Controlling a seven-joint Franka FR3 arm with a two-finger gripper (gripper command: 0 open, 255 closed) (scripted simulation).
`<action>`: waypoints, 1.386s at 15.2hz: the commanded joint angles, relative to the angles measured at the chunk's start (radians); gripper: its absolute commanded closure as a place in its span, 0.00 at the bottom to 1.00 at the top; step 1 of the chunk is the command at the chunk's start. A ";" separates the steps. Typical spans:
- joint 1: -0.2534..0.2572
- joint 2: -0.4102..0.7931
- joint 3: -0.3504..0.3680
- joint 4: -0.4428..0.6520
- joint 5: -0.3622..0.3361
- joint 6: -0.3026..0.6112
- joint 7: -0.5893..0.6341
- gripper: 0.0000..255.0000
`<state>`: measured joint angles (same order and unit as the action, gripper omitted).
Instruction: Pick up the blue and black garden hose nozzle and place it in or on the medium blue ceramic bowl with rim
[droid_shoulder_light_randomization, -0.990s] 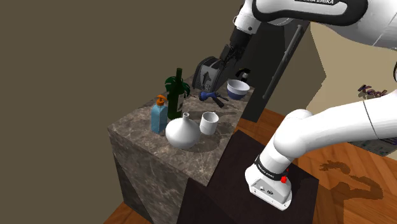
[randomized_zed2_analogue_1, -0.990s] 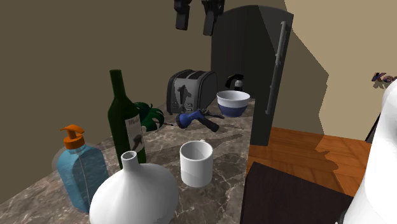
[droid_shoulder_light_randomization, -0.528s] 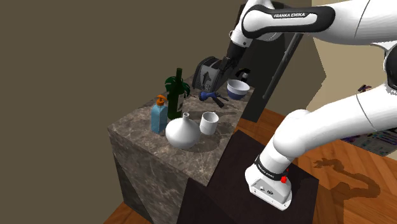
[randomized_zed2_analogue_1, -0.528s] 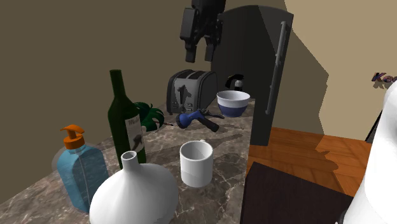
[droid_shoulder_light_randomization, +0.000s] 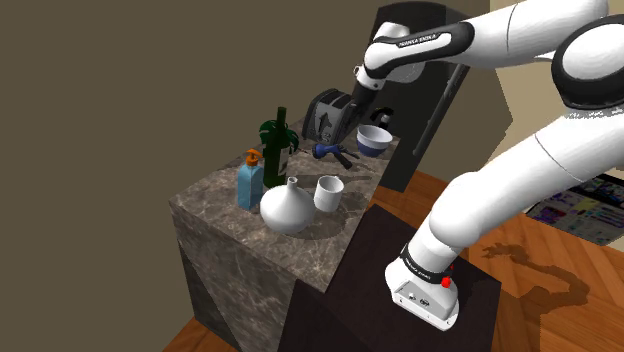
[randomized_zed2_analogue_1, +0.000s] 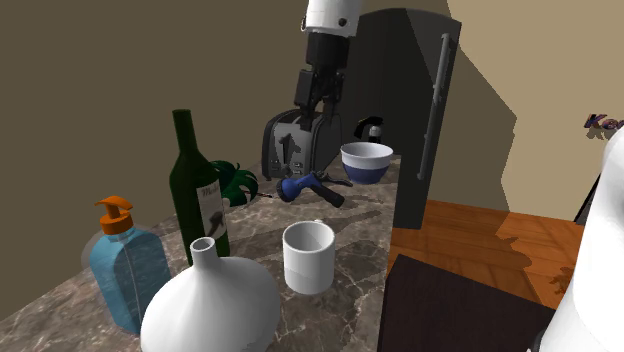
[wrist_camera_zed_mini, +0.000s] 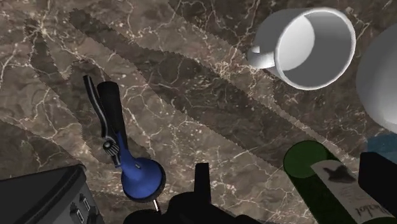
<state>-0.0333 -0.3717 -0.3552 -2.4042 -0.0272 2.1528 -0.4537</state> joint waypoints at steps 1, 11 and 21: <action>0.003 0.062 -0.034 0.009 0.013 0.050 -0.057 0.00; 0.000 0.462 -0.147 0.193 0.241 0.211 -0.409 0.00; -0.099 0.748 -0.098 0.378 0.429 0.261 -0.619 0.00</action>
<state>-0.1277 0.3599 -0.4588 -2.0312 0.3905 2.4041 -1.0647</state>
